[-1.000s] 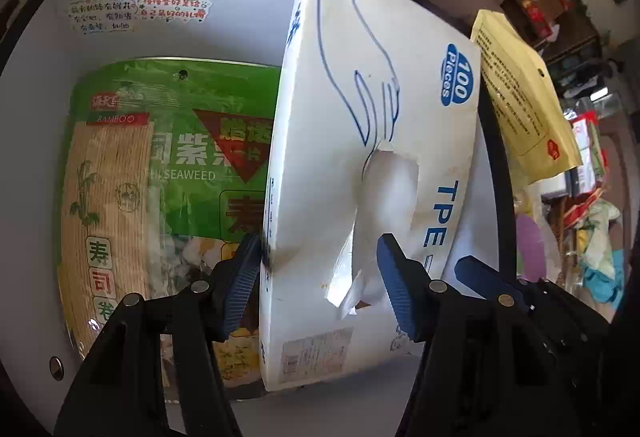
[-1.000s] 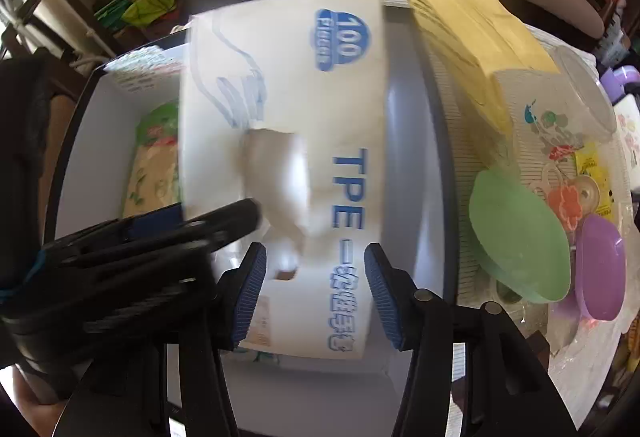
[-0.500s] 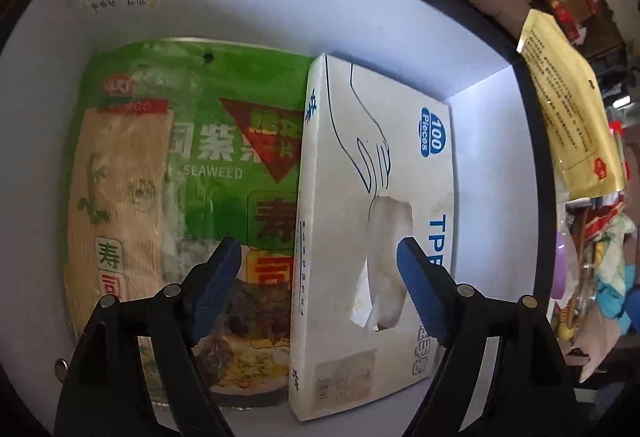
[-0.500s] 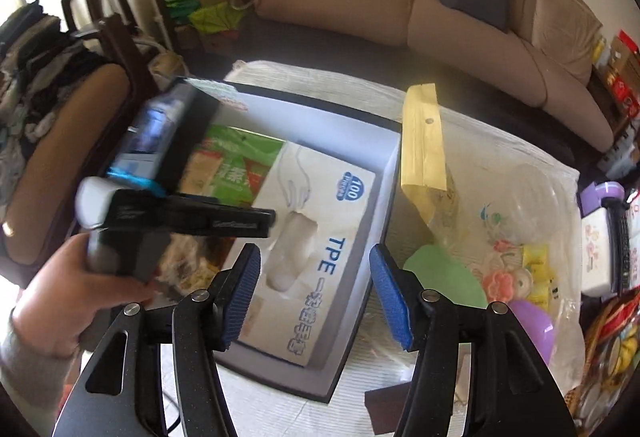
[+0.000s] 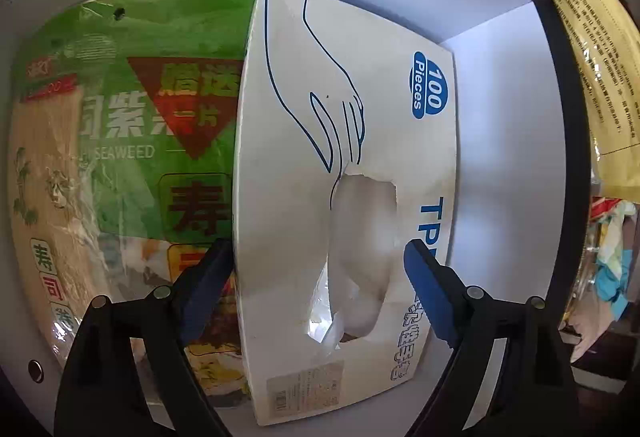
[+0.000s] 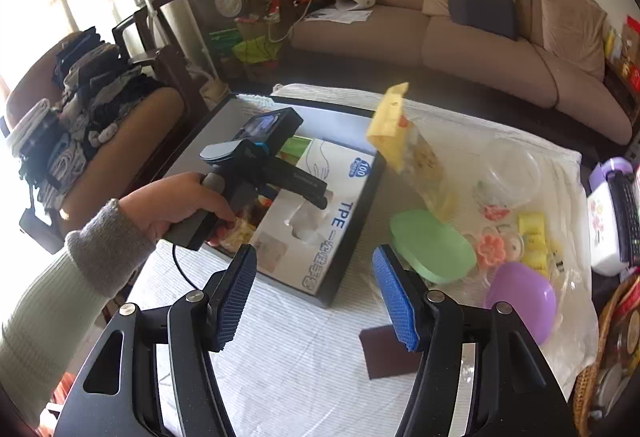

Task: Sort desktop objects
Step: 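Lower the glove box into the open box beside the seaweed package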

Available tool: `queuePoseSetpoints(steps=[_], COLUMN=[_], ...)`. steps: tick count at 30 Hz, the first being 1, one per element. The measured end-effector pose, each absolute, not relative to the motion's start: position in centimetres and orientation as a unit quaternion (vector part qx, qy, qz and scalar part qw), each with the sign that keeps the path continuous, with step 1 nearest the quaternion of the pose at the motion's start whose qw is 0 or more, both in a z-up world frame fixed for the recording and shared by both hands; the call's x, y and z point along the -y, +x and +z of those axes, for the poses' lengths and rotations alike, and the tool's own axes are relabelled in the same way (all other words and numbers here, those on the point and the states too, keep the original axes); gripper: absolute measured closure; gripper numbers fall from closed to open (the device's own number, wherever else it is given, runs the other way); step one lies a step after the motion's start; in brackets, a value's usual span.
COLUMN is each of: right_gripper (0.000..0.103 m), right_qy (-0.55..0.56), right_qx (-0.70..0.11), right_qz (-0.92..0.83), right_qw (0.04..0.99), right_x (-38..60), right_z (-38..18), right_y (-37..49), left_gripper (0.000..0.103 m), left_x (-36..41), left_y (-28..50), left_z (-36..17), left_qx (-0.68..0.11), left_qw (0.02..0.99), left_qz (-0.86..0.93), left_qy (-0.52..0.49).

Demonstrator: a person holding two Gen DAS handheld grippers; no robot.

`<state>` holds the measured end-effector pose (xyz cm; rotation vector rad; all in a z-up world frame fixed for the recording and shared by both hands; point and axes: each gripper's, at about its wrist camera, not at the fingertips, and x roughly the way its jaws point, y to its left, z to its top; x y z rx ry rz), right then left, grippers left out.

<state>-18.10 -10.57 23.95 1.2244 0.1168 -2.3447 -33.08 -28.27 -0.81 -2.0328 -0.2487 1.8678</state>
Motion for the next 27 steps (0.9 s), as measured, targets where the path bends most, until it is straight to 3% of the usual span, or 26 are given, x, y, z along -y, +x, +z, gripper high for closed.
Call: queuePoseSetpoints(steps=[7, 14, 16, 18, 27], right_gripper=[0.04, 0.04, 0.04, 0.039, 0.039], right_qy=[0.45, 0.448, 0.452, 0.457, 0.466], right_qx=[-0.043, -0.057, -0.056, -0.053, -0.051], right_qz=[-0.864, -0.864, -0.861, -0.857, -0.853], right_qw=[0.224, 0.223, 0.227, 0.23, 0.232], right_x=[7.2, 6.5, 6.4, 6.3, 5.6], right_z=[23.2, 21.7, 21.2, 20.6, 20.1], right_y=[-17.5, -16.8, -16.4, -16.2, -15.6], left_gripper=[0.013, 0.012, 0.012, 0.005, 0.006], left_x=[28.3, 30.3, 32.2, 34.2, 34.3], left_y=[-33.1, -32.5, -32.8, -33.2, -33.0], left_z=[-0.3, 1.7, 1.2, 0.4, 1.0], left_qx=[0.114, 0.01, -0.001, 0.002, -0.052], left_qw=[0.174, 0.127, 0.099, 0.074, 0.031], left_qz=[0.656, 0.7, 0.699, 0.697, 0.71], left_qy=[-0.725, -0.702, -0.709, -0.713, -0.701])
